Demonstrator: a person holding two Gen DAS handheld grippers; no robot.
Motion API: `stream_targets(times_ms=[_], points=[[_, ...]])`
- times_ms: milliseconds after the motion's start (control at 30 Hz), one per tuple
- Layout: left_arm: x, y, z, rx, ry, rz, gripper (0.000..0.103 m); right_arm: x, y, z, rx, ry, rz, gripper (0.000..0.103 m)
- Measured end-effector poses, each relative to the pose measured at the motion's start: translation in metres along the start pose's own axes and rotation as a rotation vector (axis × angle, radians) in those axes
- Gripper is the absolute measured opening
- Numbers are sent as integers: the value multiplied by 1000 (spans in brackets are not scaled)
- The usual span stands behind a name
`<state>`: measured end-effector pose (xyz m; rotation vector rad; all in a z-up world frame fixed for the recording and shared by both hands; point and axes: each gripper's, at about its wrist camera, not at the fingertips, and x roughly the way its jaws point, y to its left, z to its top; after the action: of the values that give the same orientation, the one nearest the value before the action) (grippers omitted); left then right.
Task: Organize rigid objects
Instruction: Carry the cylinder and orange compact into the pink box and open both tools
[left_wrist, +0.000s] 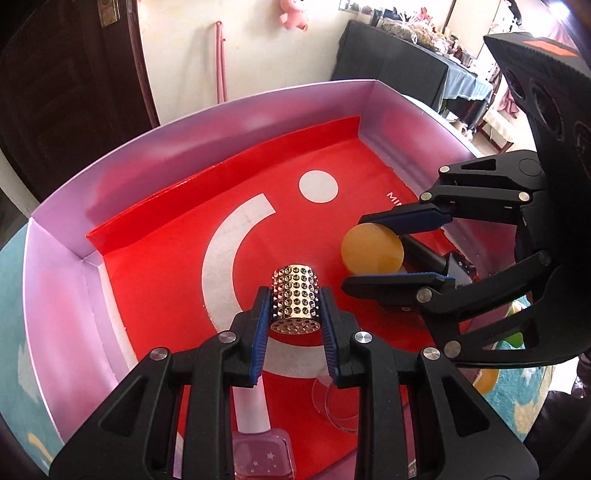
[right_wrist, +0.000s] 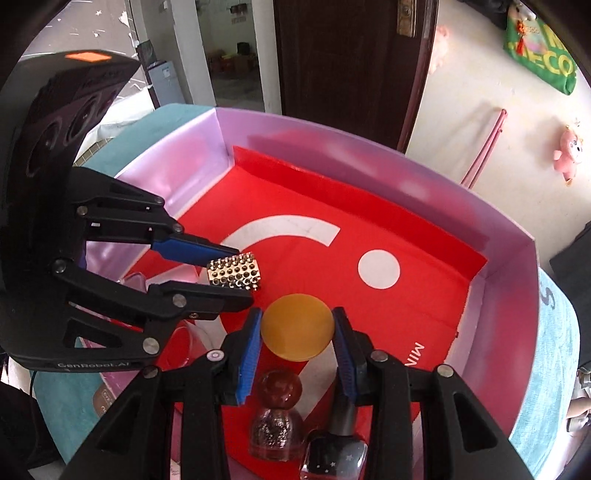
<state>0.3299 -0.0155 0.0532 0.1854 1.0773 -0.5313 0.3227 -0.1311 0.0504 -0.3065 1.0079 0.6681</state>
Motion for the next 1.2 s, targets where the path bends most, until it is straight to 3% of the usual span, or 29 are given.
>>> stream_targets(times_ms=[433, 1200], points=[[5, 2, 2, -9, 22, -12, 24, 18, -12, -1, 20, 50, 11, 40], [6, 4, -1, -17, 14, -20, 25, 20, -11, 1, 15, 50, 11, 44]])
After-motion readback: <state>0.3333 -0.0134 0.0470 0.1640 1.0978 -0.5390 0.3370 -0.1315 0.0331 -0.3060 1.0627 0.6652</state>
